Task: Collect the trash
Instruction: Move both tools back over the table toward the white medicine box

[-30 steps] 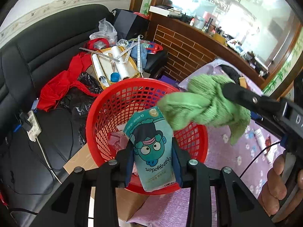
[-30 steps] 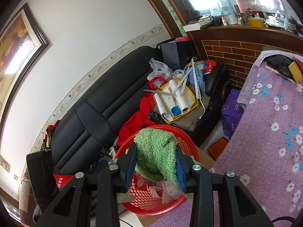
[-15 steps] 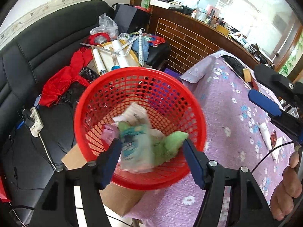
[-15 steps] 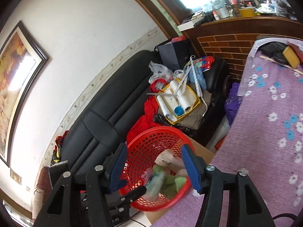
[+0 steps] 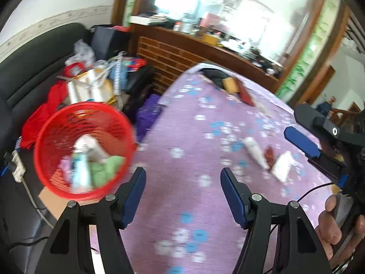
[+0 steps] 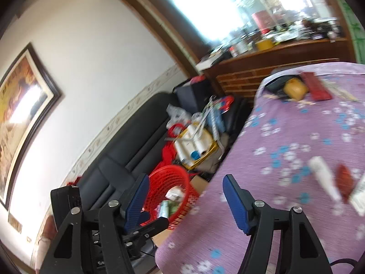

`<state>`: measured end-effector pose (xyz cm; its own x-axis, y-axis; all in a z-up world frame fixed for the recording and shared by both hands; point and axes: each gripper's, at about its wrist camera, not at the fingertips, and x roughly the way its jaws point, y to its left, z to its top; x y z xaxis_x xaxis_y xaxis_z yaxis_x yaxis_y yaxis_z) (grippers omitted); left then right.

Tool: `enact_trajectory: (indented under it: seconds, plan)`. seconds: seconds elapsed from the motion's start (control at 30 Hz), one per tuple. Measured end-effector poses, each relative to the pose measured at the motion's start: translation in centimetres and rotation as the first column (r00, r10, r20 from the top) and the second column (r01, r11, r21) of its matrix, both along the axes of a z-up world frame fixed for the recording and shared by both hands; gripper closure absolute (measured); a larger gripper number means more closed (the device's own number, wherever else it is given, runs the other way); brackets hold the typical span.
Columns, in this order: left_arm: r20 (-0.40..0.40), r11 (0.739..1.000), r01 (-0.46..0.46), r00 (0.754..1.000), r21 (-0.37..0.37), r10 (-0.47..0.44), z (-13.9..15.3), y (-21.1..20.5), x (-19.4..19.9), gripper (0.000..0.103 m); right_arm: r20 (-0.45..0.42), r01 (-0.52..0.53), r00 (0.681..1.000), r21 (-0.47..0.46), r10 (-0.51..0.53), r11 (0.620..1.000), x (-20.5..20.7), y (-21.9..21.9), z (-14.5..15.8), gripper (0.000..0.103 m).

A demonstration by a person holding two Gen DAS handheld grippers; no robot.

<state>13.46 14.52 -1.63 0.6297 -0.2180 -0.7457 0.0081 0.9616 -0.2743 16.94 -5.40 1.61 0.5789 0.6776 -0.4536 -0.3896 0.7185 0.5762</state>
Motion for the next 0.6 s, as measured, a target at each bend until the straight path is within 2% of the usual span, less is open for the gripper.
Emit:
enact_trajectory:
  seconds: [0.27, 0.4, 0.6]
  plan:
    - [-0.017, 0.992, 0.114, 0.993, -0.044, -0.115, 0.6, -7.6, 0.9, 0.035, 0.016, 0.167, 0.986, 0.010, -0.167, 0.986, -3.1, -10.1, 1.2, 0.032]
    - [-0.044, 0.986, 0.155, 0.986, -0.052, -0.158, 0.1, -11.4, 1.7, 0.035, -0.011, 0.248, 0.969, 0.014, -0.247, 0.969, -3.7, -15.0, 0.5, 0.032]
    - [-0.069, 0.980, 0.192, 0.978, -0.052, -0.195, -0.4, -15.2, 2.4, 0.035, -0.064, 0.318, 0.947, 0.020, -0.316, 0.948, -4.2, -19.7, -1.1, 0.032]
